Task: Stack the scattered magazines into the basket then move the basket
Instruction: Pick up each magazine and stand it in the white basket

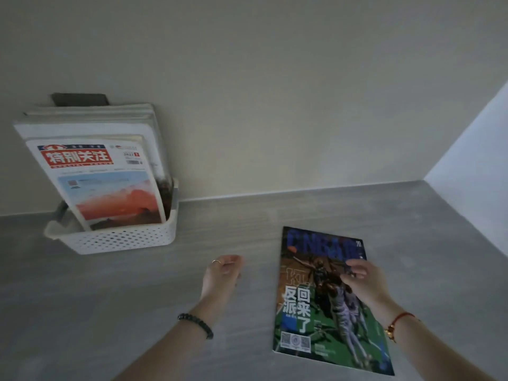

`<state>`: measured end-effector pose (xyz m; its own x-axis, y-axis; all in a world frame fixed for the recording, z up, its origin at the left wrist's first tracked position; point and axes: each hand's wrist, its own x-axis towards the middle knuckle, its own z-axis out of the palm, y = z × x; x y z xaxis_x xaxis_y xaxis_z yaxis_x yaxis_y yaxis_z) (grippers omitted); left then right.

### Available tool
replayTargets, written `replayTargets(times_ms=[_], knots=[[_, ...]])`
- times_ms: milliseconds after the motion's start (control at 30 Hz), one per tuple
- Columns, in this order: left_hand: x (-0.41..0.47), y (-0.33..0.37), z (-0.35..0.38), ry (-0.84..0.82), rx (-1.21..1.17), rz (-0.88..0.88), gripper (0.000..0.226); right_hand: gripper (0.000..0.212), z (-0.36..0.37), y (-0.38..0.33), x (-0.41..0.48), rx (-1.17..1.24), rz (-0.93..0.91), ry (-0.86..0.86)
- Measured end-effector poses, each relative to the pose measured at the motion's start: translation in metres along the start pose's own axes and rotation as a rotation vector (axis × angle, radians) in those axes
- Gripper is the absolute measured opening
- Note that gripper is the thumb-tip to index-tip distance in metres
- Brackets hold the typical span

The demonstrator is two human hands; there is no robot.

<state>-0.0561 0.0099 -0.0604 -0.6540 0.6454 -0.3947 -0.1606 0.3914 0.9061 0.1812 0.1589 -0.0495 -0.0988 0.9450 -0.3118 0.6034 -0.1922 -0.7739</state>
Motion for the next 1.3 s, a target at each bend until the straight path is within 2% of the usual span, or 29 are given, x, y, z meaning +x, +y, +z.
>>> replayTargets(times_ms=[100,233,333,400,500,600,667,733,900,1000,1133,1233,1300], knots=[[-0.018,-0.014,0.041,-0.009,0.021,-0.030,0.006,0.046,-0.025,0.025,-0.003,-0.027,0.080,0.057],[-0.048,-0.029,0.081,0.008,-0.013,-0.071,0.015,0.063,-0.037,0.049,-0.015,0.017,0.184,-0.023],[-0.064,-0.038,0.099,0.025,0.061,-0.060,0.003,0.065,-0.035,0.056,-0.023,0.050,0.201,-0.061],[-0.067,-0.040,0.103,0.032,0.086,-0.059,0.018,0.065,-0.036,0.056,-0.025,0.072,0.227,-0.062],[-0.062,-0.038,0.099,0.029,0.033,-0.160,0.032,0.059,-0.042,0.056,-0.021,0.099,0.278,-0.097],[-0.055,-0.034,0.093,-0.120,-0.106,-0.253,0.018,0.052,-0.045,0.059,-0.020,0.098,0.301,-0.148],[-0.053,-0.031,0.097,-0.173,0.015,-0.217,0.013,0.039,-0.043,0.060,-0.023,0.087,0.292,-0.168],[-0.053,-0.029,0.101,-0.154,0.157,-0.149,0.017,0.030,-0.041,0.059,-0.028,0.058,0.259,-0.168],[-0.064,-0.011,0.092,-0.226,0.054,0.022,0.035,0.051,-0.037,0.052,-0.034,0.041,0.196,-0.147],[-0.073,0.004,0.076,-0.272,-0.079,0.111,0.037,0.063,-0.031,0.040,-0.034,0.181,0.161,-0.088],[-0.078,0.019,0.041,-0.305,-0.265,0.139,0.036,0.043,-0.021,0.007,-0.035,0.452,0.082,-0.124],[-0.077,0.027,0.003,-0.280,-0.317,0.173,0.035,0.013,-0.013,-0.032,-0.039,0.589,-0.040,-0.213],[-0.074,0.031,-0.026,-0.224,-0.304,0.205,0.035,0.012,-0.002,-0.060,-0.046,0.592,-0.134,-0.242]])
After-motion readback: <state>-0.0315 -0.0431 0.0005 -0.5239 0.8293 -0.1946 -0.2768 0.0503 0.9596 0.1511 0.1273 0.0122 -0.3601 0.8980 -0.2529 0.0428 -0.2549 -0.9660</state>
